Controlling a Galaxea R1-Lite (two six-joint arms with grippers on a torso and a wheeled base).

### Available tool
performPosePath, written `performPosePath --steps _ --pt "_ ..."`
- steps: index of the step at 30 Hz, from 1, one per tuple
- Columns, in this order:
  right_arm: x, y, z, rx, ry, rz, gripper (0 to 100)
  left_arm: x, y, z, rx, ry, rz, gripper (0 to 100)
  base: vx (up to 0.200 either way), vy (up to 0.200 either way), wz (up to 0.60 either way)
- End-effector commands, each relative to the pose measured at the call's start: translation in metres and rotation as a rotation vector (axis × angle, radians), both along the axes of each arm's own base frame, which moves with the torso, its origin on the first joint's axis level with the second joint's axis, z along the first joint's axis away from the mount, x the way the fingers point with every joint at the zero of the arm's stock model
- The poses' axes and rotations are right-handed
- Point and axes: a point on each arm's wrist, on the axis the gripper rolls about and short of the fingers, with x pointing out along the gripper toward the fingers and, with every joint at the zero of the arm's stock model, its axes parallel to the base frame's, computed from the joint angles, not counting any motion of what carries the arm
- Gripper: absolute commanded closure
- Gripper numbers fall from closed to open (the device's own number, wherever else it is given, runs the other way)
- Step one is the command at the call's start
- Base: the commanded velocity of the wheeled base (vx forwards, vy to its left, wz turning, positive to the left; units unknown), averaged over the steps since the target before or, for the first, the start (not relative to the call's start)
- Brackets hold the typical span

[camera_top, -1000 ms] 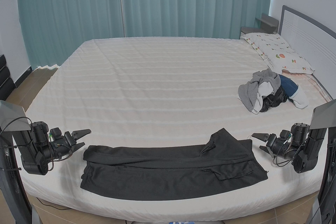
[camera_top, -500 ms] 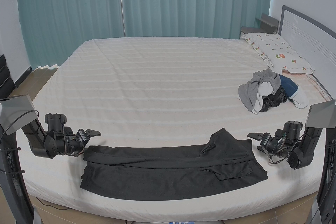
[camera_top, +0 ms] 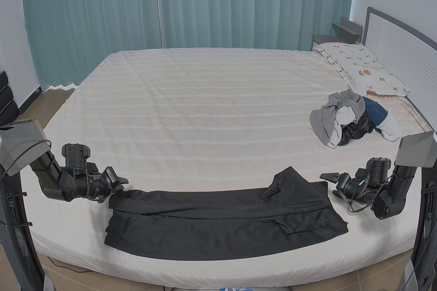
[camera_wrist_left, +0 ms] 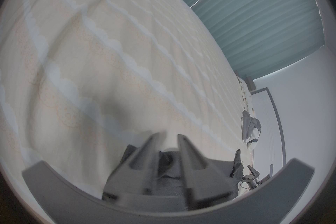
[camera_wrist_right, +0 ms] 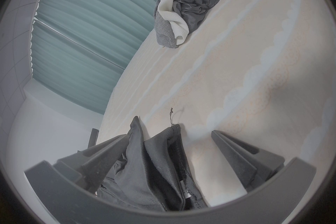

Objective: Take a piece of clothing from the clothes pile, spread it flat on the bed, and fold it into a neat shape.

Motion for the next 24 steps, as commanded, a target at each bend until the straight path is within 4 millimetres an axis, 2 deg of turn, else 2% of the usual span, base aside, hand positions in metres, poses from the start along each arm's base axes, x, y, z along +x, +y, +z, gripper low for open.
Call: performPosePath --steps 1,5,12,17,18,24 --pt "0.004 0.001 -0.001 0.001 0.017 0.002 0 -0.002 0.003 0.004 0.009 -0.001 0.000 100 0.000 0.000 0.00" --pt "0.004 0.001 -0.001 0.001 0.019 0.002 0 0.000 0.004 0.003 0.016 -0.004 0.007 100 0.000 0.000 0.00" --pt "0.002 0.001 -0.002 -0.001 0.022 0.003 0 0.004 0.024 0.015 0.014 -0.042 0.066 100 0.000 0.000 0.00" --pt "0.001 0.001 -0.002 -0.004 0.024 0.003 0 0.003 0.027 0.012 0.013 -0.034 0.069 100 0.000 0.000 0.00" --pt "0.001 0.001 -0.002 -0.004 0.024 0.003 0 0.002 0.026 0.011 0.013 -0.030 0.063 0 0.000 0.000 0.00" --pt "0.001 0.003 -0.003 -0.012 0.026 0.007 0 -0.003 0.013 0.006 -0.017 -0.007 0.002 0 0.000 0.000 0.00"
